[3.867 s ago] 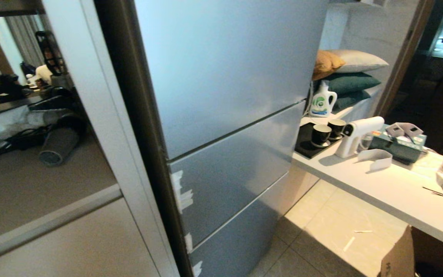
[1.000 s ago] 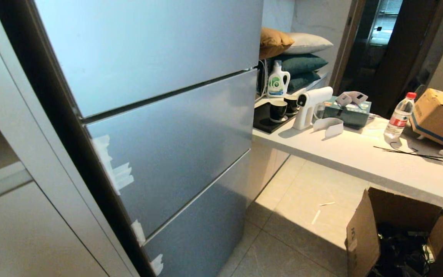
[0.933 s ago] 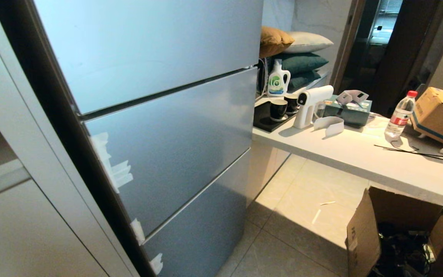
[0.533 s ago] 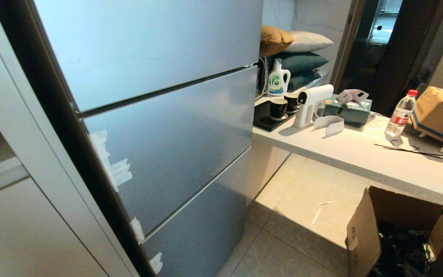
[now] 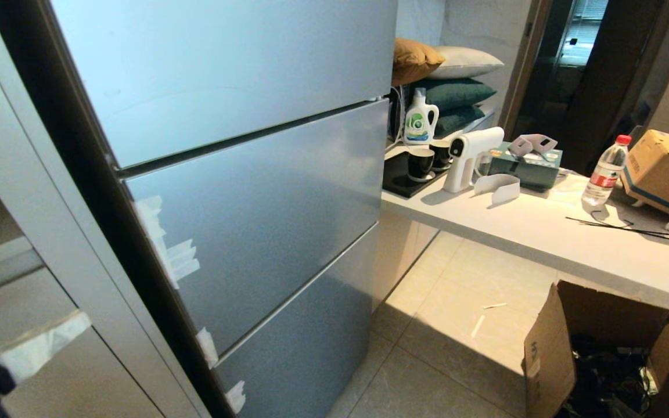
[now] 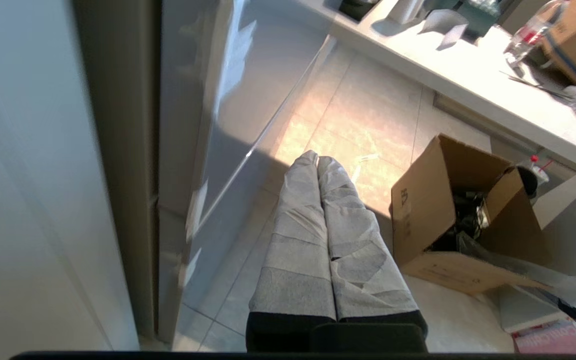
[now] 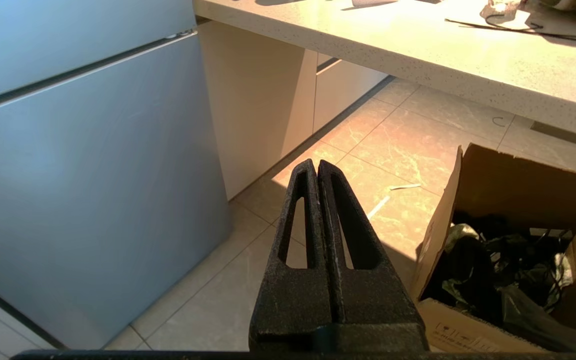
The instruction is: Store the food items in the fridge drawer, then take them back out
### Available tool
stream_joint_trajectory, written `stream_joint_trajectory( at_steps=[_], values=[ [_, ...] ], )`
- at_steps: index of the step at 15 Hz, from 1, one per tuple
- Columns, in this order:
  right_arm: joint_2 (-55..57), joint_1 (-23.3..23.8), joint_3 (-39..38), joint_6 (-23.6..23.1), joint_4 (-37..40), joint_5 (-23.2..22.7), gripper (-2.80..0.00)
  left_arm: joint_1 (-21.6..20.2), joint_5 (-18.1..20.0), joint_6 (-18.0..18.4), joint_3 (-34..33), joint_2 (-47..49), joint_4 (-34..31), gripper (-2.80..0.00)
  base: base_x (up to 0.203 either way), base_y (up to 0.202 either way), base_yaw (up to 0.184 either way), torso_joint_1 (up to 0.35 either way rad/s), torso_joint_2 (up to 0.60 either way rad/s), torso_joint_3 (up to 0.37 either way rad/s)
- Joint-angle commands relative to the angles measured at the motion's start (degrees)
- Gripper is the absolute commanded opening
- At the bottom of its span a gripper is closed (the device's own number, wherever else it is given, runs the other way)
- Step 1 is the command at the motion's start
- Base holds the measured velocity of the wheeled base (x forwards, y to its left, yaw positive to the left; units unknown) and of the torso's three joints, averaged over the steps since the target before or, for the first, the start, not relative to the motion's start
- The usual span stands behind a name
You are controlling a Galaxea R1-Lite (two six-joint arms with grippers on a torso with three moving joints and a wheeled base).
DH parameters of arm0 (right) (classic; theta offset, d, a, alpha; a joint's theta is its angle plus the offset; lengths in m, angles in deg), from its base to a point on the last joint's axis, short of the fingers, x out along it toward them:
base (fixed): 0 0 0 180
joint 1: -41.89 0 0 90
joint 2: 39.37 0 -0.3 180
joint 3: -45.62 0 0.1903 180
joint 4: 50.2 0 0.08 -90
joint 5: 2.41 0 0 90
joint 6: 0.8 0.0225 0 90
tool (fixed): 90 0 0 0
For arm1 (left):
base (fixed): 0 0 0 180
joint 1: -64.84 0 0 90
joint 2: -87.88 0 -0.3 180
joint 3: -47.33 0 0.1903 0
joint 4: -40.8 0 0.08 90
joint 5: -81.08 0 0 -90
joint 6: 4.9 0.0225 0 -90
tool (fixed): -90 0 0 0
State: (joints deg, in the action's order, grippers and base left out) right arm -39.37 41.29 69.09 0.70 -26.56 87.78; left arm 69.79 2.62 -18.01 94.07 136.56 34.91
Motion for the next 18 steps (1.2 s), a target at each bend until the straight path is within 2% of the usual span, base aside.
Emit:
stream_joint_trajectory(
  at_steps=[1,3,6,8,10,18],
  values=[
    [0.1,0.0,0.0,0.2,0.0,0.1,-2.8,0.7,-2.5,1.0,0.8,17.8,10.9,-2.8,0.0,0.0,0.0,0.0,0.0,0.0],
    [0.1,0.0,0.0,0.3,0.0,0.1,-2.8,1.1,-8.4,2.9,1.2,23.1,19.1,-2.8,0.0,0.0,0.0,0.0,0.0,0.0],
    [0.1,0.0,0.0,0.3,0.0,0.1,-2.8,1.1,-16.3,3.7,1.3,26.7,29.0,-2.8,0.0,0.0,0.0,0.0,0.0,0.0],
    [0.1,0.0,0.0,0.3,0.0,0.1,-2.8,0.9,-17.1,4.1,1.1,25.9,30.2,-2.8,0.0,0.0,0.0,0.0,0.0,0.0],
    [0.1,0.0,0.0,0.3,0.0,0.1,-2.8,0.7,-17.4,6.1,1.1,25.5,30.3,-2.8,0.0,0.0,0.0,0.0,0.0,0.0],
    [0.1,0.0,0.0,0.3,0.0,0.1,-2.8,1.5,-17.7,5.0,4.2,30.2,32.7,-2.8,0.0,0.0,0.0,0.0,0.0,0.0]
  ],
)
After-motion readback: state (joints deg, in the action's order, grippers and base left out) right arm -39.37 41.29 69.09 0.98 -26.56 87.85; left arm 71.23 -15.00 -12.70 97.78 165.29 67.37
